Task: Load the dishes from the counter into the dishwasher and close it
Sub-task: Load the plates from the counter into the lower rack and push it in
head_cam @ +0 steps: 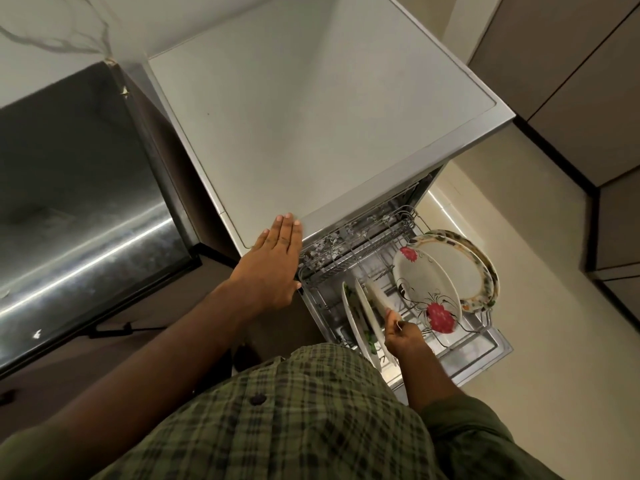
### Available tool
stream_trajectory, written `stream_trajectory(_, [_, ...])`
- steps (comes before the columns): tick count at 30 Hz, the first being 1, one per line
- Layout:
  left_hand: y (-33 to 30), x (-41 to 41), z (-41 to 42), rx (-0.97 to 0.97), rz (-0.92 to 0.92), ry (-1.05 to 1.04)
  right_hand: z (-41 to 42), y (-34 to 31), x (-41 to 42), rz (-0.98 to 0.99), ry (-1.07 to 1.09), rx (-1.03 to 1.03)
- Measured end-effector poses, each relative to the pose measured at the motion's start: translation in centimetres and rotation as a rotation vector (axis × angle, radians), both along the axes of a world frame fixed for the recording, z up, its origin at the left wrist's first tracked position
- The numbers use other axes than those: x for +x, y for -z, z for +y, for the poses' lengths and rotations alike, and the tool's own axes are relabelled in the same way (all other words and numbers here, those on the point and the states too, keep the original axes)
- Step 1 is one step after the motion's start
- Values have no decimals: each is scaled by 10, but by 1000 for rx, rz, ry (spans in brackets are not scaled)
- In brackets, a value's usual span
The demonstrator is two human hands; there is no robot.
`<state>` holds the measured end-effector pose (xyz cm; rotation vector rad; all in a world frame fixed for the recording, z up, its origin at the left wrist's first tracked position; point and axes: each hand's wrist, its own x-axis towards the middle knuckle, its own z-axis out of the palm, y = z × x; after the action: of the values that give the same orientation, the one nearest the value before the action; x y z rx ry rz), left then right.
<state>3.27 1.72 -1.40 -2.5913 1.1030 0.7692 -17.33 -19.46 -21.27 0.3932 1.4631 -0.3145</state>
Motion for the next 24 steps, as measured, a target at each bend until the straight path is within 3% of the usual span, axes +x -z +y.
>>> stream_trajectory(1, [0,0,0,0,0,0,-5,12,3,-60,-6,38])
stream_trajectory(15, [2,1,0,-15,-11,7,5,22,-34,66,-315,-128])
stream_trajectory(18, [3,1,0,-28,-6,-1,19,-18,-61,74,-1010,-525])
stream_trajectory(20, [4,1,0,-32,-4,-10,30,-37,-72,8,-1338,-761])
stream_trajectory(22, [5,0,0,-39,-6,-16,29,-37,-83,-50,-1505,-920])
stream_trajectory(24, [5,-2,-1,-61,-8,-29,20,-17,-81,37,-1659,-985])
